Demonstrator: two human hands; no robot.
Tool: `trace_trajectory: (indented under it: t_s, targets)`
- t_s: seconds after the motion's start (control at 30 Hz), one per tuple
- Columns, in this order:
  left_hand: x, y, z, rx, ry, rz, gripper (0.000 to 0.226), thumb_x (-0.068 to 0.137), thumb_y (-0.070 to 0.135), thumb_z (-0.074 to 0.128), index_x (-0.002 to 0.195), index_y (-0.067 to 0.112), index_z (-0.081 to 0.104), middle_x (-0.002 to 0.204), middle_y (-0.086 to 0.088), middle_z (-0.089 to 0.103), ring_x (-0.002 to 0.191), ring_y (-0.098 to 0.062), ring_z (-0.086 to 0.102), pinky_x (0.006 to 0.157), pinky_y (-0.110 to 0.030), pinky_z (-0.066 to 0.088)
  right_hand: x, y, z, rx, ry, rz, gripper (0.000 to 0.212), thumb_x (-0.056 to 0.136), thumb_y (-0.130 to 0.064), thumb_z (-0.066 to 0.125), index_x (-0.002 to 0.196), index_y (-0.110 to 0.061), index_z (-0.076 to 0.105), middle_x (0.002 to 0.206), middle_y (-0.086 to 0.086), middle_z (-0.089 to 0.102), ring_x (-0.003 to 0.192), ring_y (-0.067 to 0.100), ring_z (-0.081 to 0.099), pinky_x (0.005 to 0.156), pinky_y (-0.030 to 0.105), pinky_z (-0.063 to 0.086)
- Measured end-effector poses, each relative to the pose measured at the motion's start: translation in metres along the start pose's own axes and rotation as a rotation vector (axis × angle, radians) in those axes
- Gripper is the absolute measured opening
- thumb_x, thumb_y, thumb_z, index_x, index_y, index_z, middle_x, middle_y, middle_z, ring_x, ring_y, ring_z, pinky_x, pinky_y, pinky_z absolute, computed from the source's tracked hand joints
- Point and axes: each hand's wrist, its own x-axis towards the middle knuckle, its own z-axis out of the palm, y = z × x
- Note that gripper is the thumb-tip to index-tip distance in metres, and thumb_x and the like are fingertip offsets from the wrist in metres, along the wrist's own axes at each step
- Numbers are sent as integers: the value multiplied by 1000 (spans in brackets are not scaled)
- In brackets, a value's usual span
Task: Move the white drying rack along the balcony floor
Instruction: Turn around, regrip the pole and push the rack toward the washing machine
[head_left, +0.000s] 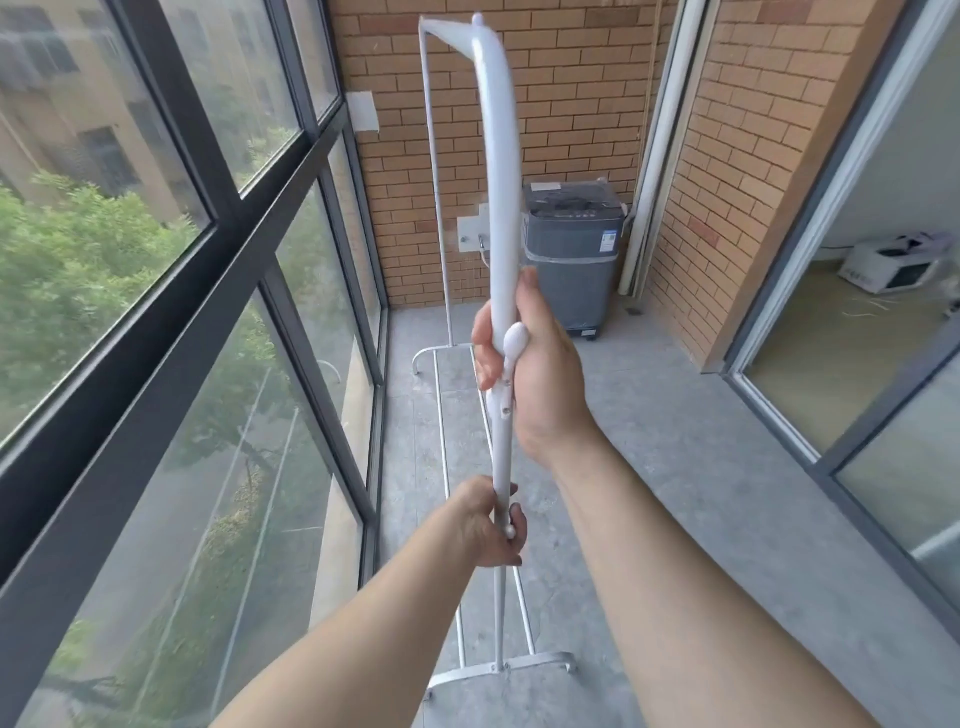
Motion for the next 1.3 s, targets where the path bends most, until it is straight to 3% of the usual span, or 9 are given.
trace_trajectory:
  t_s: [0.07,0.17,0.3,0.4,0.57,0.7,0.8,1.07,1.3]
  targets:
    - [4,-3,1,-20,1,-6,9,88,3,59,95,-2,63,138,-45,42,42,-16,53,37,-21,45,2,1,-1,21,-15,-6,59,102,-58,34,67,-15,55,49,-2,41,51,17,39,61,34,39]
    - [14,-7,2,-71,20,17,11,86,4,55,80,2,64,99,-34,64,66,-14,63,32,-18,42,4,1,2,42,-31,14,61,100,-62,34,62,-19,54,48,-2,38,45,16,35,51,32,33]
    - [18,-10,1,-190,29,-39,16,82,1,56,66,2,59,52,-13,58,44,-9,44,28,-14,36,4,2,5,43,-40,5,67,99,-67,31,60,-19,56,49,2,42,43,15,34,46,29,27]
    - [18,-13,4,-261,21,-64,15,80,2,56,66,3,60,58,-5,55,38,-11,46,30,-16,42,2,3,4,34,-37,-12,74,102,-66,28,57,-14,57,51,8,49,43,15,38,45,28,28]
    - [19,-13,8,-290,15,-35,19,81,1,48,65,4,58,71,-2,60,42,-15,55,38,-19,50,3,3,10,71,23,4,63,96,-66,35,55,-20,45,47,1,32,42,16,26,45,29,21]
    - [18,-13,3,-331,11,-45,25,84,6,54,60,4,57,48,-4,55,31,-12,49,35,-19,45,-2,3,14,105,14,2,60,96,-65,36,55,-22,43,48,-2,28,42,13,23,43,27,19]
    - [15,-9,1,-353,7,-60,27,85,3,51,59,3,56,50,-5,56,24,-13,45,31,-15,42,-2,1,15,114,2,-11,59,96,-65,35,55,-23,42,49,-2,27,43,14,21,45,28,17]
    - [14,-2,-4,-407,-41,-102,21,85,-1,54,65,1,60,59,-6,59,42,-12,54,28,-17,42,1,-4,18,96,-25,-17,59,95,-67,32,62,-18,28,49,-2,24,45,15,17,47,33,12]
    - [17,8,-2,-419,-63,-95,21,84,-2,53,65,1,60,58,-6,58,42,-12,52,29,-17,43,10,-5,22,105,-52,-31,59,97,-65,32,60,-19,40,48,-4,26,43,12,18,45,30,13]
